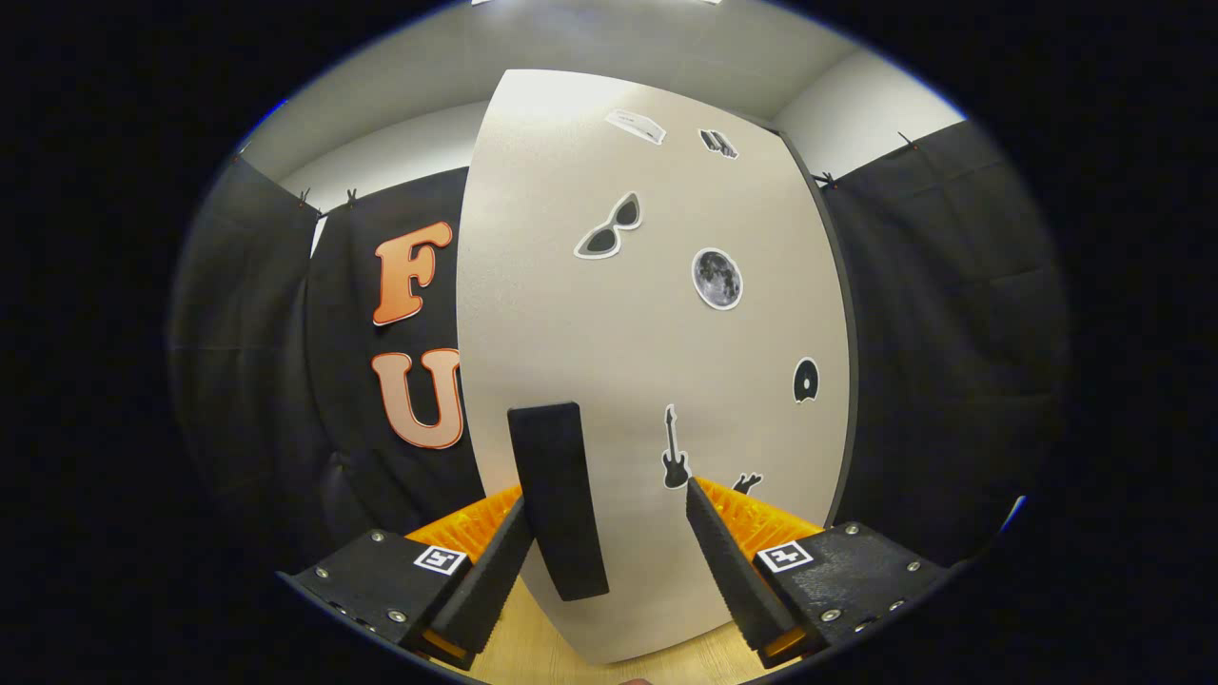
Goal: Open the shoe cabinet door, grab the shoes and put them into the shoe cabinet, then close the shoe cabinet door.
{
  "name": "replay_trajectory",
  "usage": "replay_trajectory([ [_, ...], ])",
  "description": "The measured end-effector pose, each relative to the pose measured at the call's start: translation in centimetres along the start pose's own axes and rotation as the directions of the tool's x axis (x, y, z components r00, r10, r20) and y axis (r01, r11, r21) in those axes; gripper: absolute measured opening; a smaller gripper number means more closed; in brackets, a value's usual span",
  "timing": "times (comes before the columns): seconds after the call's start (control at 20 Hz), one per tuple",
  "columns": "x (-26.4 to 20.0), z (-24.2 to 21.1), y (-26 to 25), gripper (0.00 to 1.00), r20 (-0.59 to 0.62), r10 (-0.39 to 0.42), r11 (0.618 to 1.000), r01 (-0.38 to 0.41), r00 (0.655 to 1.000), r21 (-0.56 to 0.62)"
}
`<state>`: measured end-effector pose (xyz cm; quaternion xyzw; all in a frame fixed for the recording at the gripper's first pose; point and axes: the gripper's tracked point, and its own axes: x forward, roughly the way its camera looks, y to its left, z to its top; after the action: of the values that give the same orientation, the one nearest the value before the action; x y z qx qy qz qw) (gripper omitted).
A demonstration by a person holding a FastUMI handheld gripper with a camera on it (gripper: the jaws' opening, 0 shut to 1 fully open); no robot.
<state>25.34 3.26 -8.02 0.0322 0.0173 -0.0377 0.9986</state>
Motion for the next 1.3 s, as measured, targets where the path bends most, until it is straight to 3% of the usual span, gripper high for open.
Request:
replay_trajectory([
  [0.7, -3.5, 2.4, -0.3, 0.95, 0.03, 0.061, 0.996, -0.058, 0.998, -0.07],
  [1.3, -15.6, 4.5, -5.3, 0.95, 0.001, 0.077, 0.993, -0.077, 0.997, -0.09],
])
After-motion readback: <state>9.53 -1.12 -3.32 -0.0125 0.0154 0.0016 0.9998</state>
